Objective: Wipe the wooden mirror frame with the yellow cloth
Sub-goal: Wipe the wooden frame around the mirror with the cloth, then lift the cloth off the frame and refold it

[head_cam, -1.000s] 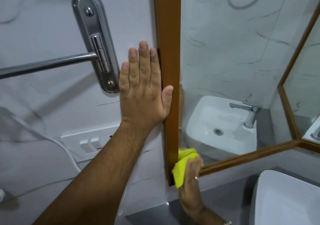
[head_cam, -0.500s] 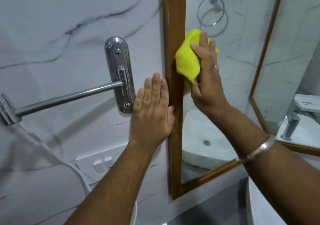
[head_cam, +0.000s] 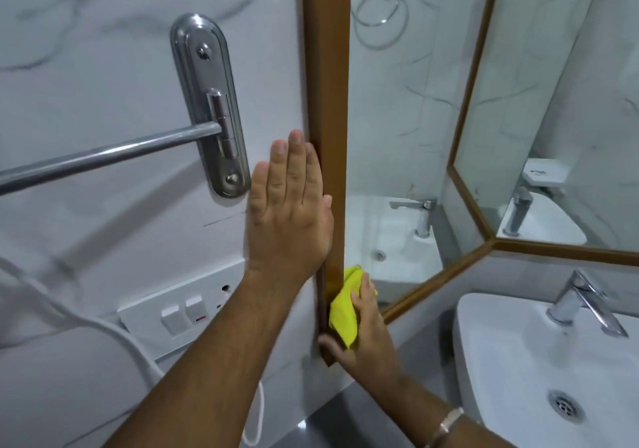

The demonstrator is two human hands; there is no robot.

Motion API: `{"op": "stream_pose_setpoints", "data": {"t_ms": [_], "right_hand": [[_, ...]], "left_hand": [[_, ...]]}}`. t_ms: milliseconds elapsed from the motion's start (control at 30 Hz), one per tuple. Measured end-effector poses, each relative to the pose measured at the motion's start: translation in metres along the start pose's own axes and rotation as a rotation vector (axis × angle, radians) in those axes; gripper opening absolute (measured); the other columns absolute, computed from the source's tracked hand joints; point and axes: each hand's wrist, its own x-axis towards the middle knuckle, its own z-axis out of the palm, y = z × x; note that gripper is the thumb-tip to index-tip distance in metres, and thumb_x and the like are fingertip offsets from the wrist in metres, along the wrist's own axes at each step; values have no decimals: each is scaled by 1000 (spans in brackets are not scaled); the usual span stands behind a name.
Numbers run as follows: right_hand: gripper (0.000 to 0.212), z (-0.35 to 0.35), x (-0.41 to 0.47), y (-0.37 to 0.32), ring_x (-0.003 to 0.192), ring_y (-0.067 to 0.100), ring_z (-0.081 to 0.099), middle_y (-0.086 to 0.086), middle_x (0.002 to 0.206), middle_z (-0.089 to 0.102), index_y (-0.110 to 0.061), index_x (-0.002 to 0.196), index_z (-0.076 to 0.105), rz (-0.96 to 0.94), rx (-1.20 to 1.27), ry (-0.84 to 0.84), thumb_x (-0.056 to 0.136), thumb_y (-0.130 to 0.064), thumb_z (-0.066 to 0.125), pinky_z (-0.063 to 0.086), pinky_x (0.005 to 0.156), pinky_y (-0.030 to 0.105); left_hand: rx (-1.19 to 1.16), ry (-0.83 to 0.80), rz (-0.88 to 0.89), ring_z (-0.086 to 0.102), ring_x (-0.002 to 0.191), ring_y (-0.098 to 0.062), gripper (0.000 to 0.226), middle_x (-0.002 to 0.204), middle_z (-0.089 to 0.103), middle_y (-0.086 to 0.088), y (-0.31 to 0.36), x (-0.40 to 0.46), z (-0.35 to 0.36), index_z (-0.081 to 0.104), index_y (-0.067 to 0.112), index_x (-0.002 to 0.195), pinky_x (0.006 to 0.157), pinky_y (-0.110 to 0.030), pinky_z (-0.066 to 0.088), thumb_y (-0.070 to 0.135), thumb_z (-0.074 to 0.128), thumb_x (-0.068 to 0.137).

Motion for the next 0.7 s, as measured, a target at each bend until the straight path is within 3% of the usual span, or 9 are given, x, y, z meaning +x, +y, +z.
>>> {"op": "stream_pose_setpoints", "data": {"t_ms": [133,200,300,367,433,467,567,633,700], "right_hand": [[79,-13,9,-20,131,11,49,-7,145,48,-6,147,41,184,177,79,76,-21,73,39,100,10],[62,-40,10,-26,121,4,53,-17,134,53,-12,130,60,222,279,83,72,-31,64,39,97,8],[32,-88,3,-36,104,12,62,-8,108,67,-32,101,71,330,444,68,70,-32,64,49,86,19],[27,-125,-12,-45,85,9,65,-7,92,72,-26,102,72,367,588,57,79,-12,71,50,71,17],[30,-155,-22,-54,79,6,65,-7,85,73,-19,106,69,381,638,46,86,4,66,50,68,17],[31,-174,-33,-53,76,5,64,-7,83,73,-16,108,67,403,615,50,87,7,64,49,66,16],[34,-240,-66,-52,66,7,58,-6,76,68,-14,111,67,465,507,-6,80,0,72,46,59,19],[42,-296,-96,-56,78,14,63,6,87,71,-13,115,66,544,468,-121,75,-15,78,51,69,25],[54,-343,-123,-59,87,21,64,22,99,70,-6,117,63,646,356,-200,71,-27,83,53,76,31]], "left_hand": [[-123,-32,6,19,151,-36,67,162,22,-20,3,-20,-6,25,2,157,123,-49,4,31,45,100],[-234,15,68,25,149,-37,68,160,28,-20,6,-34,-11,32,3,154,121,-52,14,26,54,94],[-508,15,351,37,144,-35,65,154,41,-16,17,-51,-17,45,5,148,116,-49,32,19,60,87],[-786,-256,468,43,140,-29,66,151,48,-10,34,-50,-21,47,9,148,112,-43,40,37,58,89],[-1068,-753,412,52,129,-17,74,140,58,1,52,-44,-24,51,19,145,104,-36,46,56,62,82],[-1208,-924,382,58,114,-9,71,126,65,6,69,-40,-27,58,23,136,95,-31,49,58,69,75],[-1406,-1041,386,54,70,2,37,76,61,16,127,-30,-36,67,28,86,65,-24,42,43,92,63],[-1396,-1074,511,51,64,-2,38,69,57,12,178,-24,-57,61,28,73,58,-25,38,43,94,62],[-1395,-1102,619,54,66,-9,41,71,61,6,226,-23,-84,65,20,76,60,-33,43,46,93,61]]}}
